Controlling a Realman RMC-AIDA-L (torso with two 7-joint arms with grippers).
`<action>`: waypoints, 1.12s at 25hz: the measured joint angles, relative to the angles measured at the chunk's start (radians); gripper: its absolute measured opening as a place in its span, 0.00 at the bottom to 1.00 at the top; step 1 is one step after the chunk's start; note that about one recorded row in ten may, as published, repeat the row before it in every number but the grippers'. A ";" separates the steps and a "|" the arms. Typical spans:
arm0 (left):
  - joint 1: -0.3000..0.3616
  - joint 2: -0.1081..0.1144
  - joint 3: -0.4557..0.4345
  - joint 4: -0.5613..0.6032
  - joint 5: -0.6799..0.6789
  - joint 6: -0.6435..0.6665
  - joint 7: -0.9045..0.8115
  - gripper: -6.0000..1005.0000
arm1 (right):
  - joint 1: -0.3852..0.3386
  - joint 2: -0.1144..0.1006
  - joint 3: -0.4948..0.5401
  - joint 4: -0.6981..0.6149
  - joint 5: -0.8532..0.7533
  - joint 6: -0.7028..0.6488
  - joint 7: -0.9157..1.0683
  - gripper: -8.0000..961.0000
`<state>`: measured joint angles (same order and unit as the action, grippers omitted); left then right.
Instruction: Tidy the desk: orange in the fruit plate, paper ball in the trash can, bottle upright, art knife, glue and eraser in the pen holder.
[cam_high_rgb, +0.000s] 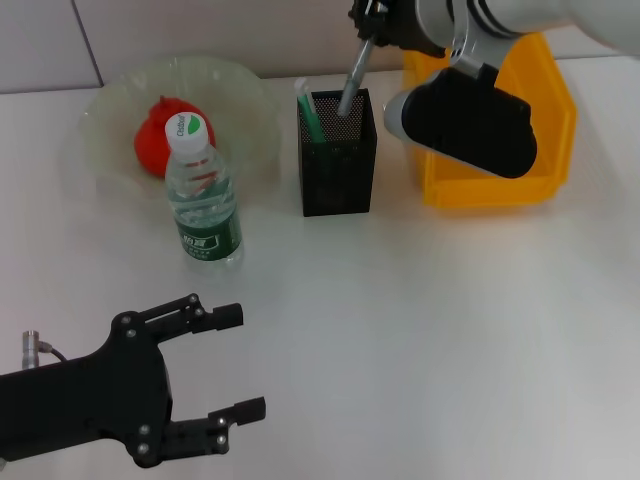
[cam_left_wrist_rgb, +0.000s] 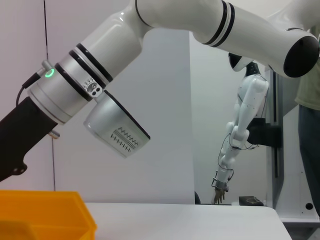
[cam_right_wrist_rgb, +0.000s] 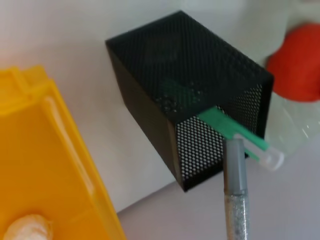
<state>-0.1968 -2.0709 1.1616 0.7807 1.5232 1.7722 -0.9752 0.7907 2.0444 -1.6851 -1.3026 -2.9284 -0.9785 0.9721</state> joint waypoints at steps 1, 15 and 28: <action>0.000 0.000 0.000 0.000 0.000 0.000 0.000 0.79 | -0.001 0.001 -0.002 0.003 0.000 0.000 -0.011 0.14; -0.002 -0.002 0.009 0.000 -0.002 0.003 0.001 0.79 | 0.011 0.009 -0.015 0.062 0.000 0.094 -0.102 0.14; -0.005 -0.001 0.009 0.005 -0.002 0.002 0.001 0.79 | -0.002 0.023 -0.036 0.075 0.000 0.131 -0.137 0.14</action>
<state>-0.2019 -2.0724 1.1704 0.7859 1.5211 1.7747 -0.9741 0.7886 2.0676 -1.7211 -1.2276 -2.9284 -0.8470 0.8350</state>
